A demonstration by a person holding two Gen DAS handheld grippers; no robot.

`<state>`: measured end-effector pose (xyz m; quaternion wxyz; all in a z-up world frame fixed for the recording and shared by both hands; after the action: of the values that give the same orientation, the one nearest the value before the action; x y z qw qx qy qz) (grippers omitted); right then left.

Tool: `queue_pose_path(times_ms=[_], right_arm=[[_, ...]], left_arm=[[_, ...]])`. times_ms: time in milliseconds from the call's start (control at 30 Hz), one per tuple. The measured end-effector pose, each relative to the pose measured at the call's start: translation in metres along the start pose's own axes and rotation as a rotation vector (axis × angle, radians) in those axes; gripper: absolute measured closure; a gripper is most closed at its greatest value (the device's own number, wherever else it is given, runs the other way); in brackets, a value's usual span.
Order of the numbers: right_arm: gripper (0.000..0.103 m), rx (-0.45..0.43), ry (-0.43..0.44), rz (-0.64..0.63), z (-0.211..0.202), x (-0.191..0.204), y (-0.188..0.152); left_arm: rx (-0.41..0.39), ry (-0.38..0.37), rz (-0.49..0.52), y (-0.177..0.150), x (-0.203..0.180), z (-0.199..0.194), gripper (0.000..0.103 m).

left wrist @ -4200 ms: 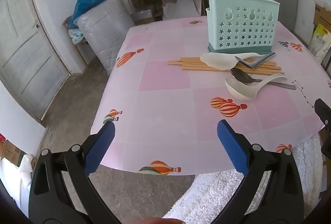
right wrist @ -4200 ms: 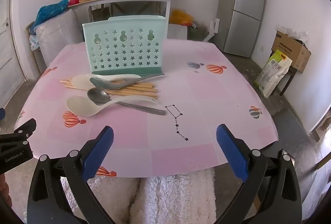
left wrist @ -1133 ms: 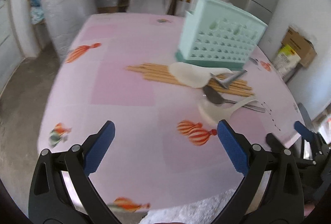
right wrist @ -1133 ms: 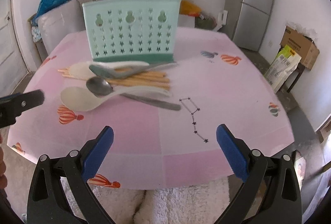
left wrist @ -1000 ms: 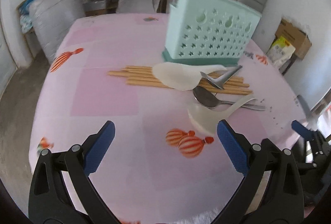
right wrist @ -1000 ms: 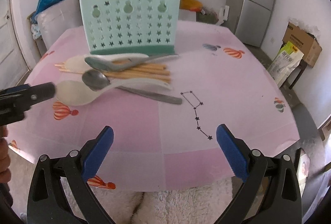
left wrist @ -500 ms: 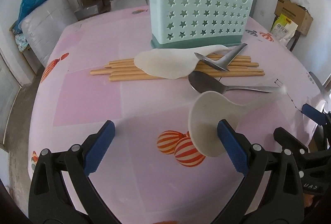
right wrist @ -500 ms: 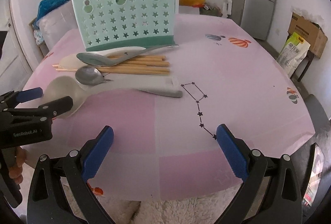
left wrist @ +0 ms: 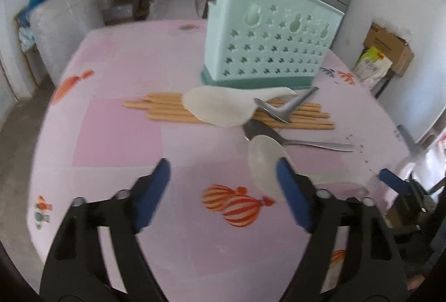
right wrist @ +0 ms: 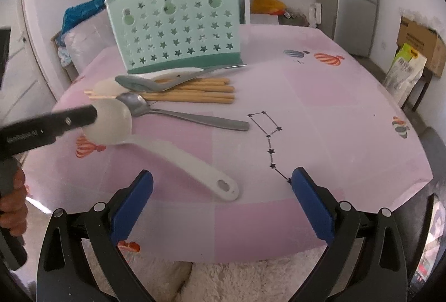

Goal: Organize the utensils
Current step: 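Reach the left tool to the white rice paddle and grasp its bowl, then grasp the metal spoon with the right tool while the left tool lifts the paddle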

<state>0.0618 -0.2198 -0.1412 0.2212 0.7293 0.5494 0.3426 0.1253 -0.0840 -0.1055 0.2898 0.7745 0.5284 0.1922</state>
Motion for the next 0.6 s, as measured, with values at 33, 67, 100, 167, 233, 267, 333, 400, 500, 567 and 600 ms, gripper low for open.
queue_pose_path(times_ms=[33, 67, 100, 167, 233, 267, 333, 400, 500, 567, 600], right_arm=[[0.006, -0.003, 0.010, 0.012, -0.002, -0.002, 0.001], [0.006, -0.013, 0.029, 0.033, -0.007, -0.005, 0.004], [0.006, -0.023, 0.036, 0.041, -0.010, -0.007, 0.006], [0.008, -0.052, 0.040, 0.044, -0.019, -0.011, 0.012], [0.012, -0.086, 0.041, 0.039, -0.030, -0.015, 0.020], [0.014, -0.105, 0.040, 0.034, -0.036, -0.016, 0.026], [0.019, -0.132, 0.048, 0.020, -0.045, -0.016, 0.037], [0.023, -0.150, 0.069, -0.008, -0.050, -0.011, 0.052], [0.033, -0.151, 0.125, -0.060, -0.046, 0.005, 0.074], [0.038, -0.138, 0.166, -0.098, -0.037, 0.019, 0.086], [0.041, -0.132, 0.182, -0.120, -0.032, 0.027, 0.090]], left_arm=[[0.022, -0.024, -0.013, -0.001, -0.001, 0.003, 0.045], [0.042, -0.048, -0.033, -0.002, -0.002, 0.007, 0.049], [0.049, -0.062, -0.045, -0.003, -0.004, 0.009, 0.055], [0.042, -0.090, -0.058, 0.000, -0.008, 0.011, 0.063], [0.048, -0.117, -0.059, -0.001, -0.013, 0.013, 0.080], [0.056, -0.133, -0.063, -0.002, -0.015, 0.015, 0.085], [0.074, -0.165, -0.077, -0.004, -0.016, 0.015, 0.095], [0.081, -0.174, -0.093, -0.006, -0.012, 0.012, 0.097], [0.103, -0.146, -0.101, -0.011, 0.004, 0.005, 0.097], [0.129, -0.128, -0.129, -0.016, 0.020, 0.003, 0.097], [0.142, -0.121, -0.146, -0.019, 0.029, 0.001, 0.097]])
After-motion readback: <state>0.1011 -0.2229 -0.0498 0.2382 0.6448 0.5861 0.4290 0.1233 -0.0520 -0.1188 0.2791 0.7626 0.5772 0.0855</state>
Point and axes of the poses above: each gripper's, at about its wrist camera, not at the fingertips, and z roughly the way its jaws point, x to its left, y to its top, the point moved 9 cm from there along z, roughly the way its jaws point, and after that the axes turned 13 degrees about y, right-handed, at the moved point
